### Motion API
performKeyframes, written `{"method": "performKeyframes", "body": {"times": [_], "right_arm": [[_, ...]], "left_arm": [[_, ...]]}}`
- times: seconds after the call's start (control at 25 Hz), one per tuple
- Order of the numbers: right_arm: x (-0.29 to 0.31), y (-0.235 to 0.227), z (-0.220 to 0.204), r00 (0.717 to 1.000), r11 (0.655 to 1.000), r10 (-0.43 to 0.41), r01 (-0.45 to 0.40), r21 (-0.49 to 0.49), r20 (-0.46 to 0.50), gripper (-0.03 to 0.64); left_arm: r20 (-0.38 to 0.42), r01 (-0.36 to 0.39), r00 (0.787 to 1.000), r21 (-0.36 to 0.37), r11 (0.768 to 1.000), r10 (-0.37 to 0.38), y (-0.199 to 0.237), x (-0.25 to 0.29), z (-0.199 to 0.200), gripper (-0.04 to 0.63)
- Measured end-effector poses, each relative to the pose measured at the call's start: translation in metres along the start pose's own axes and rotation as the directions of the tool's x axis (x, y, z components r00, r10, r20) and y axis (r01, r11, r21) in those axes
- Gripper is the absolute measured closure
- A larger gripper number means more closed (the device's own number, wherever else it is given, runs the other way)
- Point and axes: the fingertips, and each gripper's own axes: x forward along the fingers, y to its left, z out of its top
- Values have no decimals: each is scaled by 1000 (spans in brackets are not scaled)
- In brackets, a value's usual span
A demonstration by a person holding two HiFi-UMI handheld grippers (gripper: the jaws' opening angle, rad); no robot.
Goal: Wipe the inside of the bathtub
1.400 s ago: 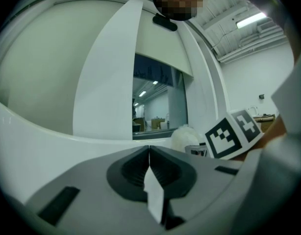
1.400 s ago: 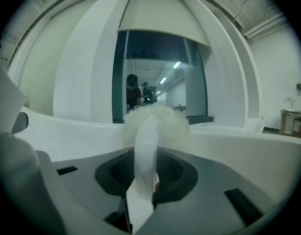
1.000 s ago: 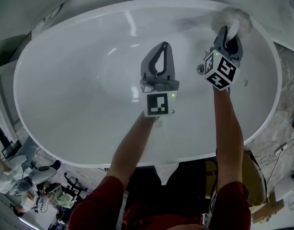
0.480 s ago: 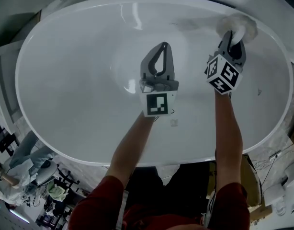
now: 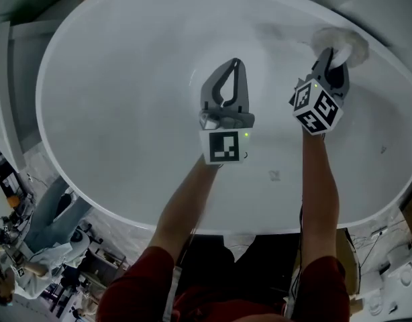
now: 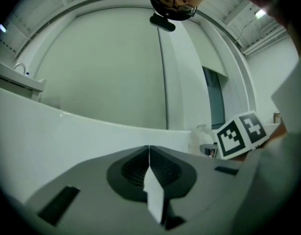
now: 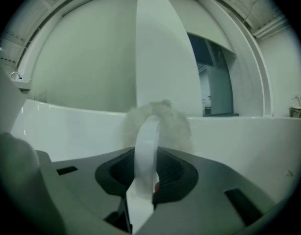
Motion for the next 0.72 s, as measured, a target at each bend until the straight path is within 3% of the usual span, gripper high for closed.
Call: {"method": "performKeyframes", "body": {"times": [0.28, 0.52, 0.72], "right_arm": [[-7, 140, -4, 995, 993, 103, -103, -56, -9, 522], [-16, 191, 6, 982, 976, 191, -190, -103, 5, 522], [-20, 281, 2, 968, 961, 252, -250, -119, 4, 520]], "left_arm": [[-16, -86, 996, -1, 996, 86, 119, -28, -3, 580], [-19, -133, 991, -21, 991, 133, 144, -41, 3, 580], [-21, -165, 986, -12, 986, 165, 209, -54, -4, 580]]}}
